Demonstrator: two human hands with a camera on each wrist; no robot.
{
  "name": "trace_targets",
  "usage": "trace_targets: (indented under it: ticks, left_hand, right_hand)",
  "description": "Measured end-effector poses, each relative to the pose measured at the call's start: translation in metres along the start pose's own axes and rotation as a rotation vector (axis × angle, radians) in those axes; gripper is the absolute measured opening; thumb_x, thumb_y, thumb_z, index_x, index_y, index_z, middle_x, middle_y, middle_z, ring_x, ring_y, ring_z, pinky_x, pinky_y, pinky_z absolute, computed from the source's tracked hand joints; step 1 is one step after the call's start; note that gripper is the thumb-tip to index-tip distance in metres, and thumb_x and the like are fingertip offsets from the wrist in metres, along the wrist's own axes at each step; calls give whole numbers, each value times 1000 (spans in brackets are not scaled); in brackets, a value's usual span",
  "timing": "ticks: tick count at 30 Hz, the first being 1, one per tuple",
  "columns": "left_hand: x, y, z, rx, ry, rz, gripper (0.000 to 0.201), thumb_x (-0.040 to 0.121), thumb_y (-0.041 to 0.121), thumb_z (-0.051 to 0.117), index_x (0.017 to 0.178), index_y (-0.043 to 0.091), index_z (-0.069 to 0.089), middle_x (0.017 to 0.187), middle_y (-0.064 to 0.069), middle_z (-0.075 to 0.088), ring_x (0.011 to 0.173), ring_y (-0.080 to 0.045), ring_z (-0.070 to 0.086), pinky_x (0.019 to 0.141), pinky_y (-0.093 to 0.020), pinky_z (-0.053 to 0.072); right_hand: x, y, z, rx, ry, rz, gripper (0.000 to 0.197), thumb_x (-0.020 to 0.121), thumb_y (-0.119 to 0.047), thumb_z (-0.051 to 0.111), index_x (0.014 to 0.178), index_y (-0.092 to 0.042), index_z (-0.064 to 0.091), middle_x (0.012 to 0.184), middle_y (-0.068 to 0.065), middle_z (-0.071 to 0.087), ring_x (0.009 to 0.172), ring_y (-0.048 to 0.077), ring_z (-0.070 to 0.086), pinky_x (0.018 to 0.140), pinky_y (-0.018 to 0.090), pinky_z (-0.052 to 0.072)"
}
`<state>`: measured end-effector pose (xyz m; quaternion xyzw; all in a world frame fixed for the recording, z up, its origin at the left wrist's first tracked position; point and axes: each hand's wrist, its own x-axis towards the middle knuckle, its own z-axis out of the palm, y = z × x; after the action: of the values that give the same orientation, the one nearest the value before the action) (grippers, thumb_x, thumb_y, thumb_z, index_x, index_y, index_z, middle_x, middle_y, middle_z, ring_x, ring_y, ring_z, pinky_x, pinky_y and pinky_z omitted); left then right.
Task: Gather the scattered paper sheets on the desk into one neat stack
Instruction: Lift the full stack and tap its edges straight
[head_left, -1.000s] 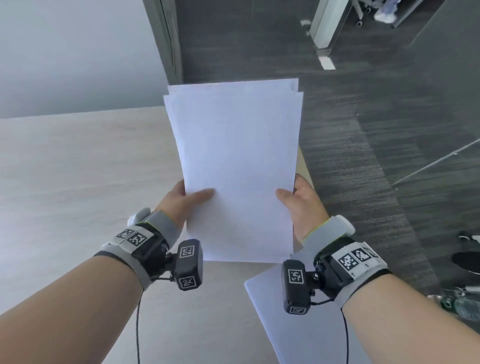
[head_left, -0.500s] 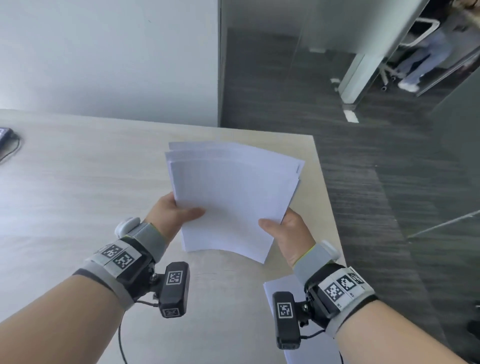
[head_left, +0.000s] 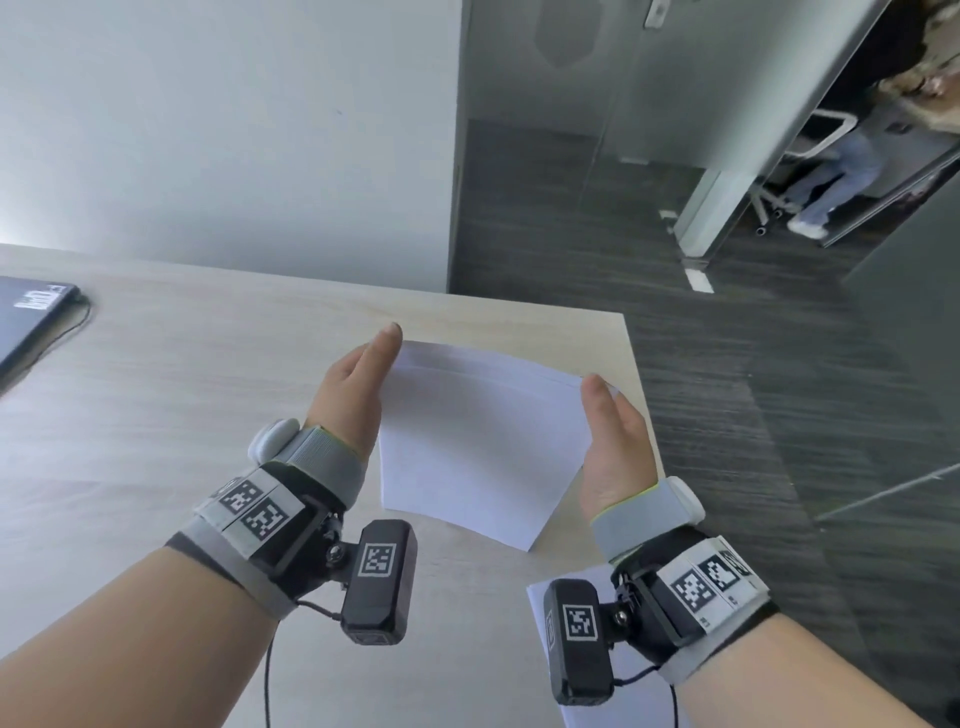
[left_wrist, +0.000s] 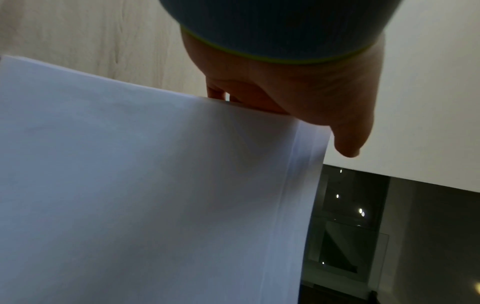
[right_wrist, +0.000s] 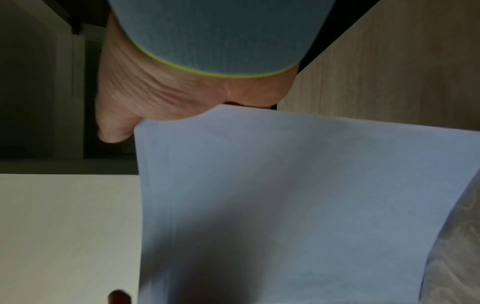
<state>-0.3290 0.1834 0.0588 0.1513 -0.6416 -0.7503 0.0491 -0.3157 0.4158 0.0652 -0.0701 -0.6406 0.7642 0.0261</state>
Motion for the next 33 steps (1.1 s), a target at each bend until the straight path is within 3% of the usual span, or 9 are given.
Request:
trace_targets:
  ticks: [4,6,8,10,12,16,20,25,33]
  left_hand:
    - [-1,3,4,7,49,-13,51,67,70,68,90,26,79,108,-6,77,113,-32,68,110,-53,45]
    - [-3,5,6,3,51,-15,34,70,56,66,81,27,79,94,-1,75,96,-26,68,94,-42,49]
    - [-5,8,8,7,38,6,26,76,43,60,74,25,78,83,1,72,82,-21,63,79,-36,45]
    - [-6,8,8,6,36,17,25,77,44,60,74,26,77,80,2,71,78,-20,63,75,-35,44]
    - [-6,6,8,12,35,30,27,73,51,64,75,28,77,78,4,71,75,-18,64,75,-35,44]
    - [-6,4,9,22,43,31,18,73,45,67,71,29,75,73,7,68,67,-13,61,68,-31,42]
    - [-6,3,8,29,47,38,14,69,36,69,74,25,75,82,2,68,78,-19,57,73,-34,39]
    - [-7,4,11,-5,24,34,11,73,25,63,77,21,73,78,-1,74,67,-14,64,63,-25,45]
    - [-4,1,11,-13,5,55,9,77,31,67,76,24,73,80,0,73,72,-16,62,68,-29,45]
  right_hand:
    - [-5,-4,6,-4,39,29,21,88,-38,64,72,-26,68,79,-1,62,75,15,57,71,30,45]
    - [-8,-5,6,-5,62,24,30,98,-27,58,70,-22,67,72,-5,63,66,12,58,63,24,45]
    - [-9,-6,6,-32,53,11,33,98,-36,56,77,-14,69,76,0,64,68,14,58,63,26,44]
    - [-10,-6,6,-63,69,18,34,97,-38,57,78,-11,68,75,-2,64,68,13,57,65,28,43]
    - [-9,-7,5,-51,100,24,29,99,-24,56,74,-18,68,68,-13,65,63,6,59,64,22,46]
    - [-11,-7,5,-47,72,12,30,100,-28,54,81,-11,70,76,-1,69,68,13,62,63,24,47]
    - [-10,-5,3,-92,55,6,22,91,-14,54,80,-11,72,83,1,75,76,14,67,68,28,49]
    - [-7,-4,2,-107,67,17,24,93,-7,47,84,-5,69,87,6,77,78,16,69,67,28,50]
    - [-8,-1,-3,-147,30,-31,23,99,-18,52,91,-5,70,84,-2,74,74,9,66,65,21,50]
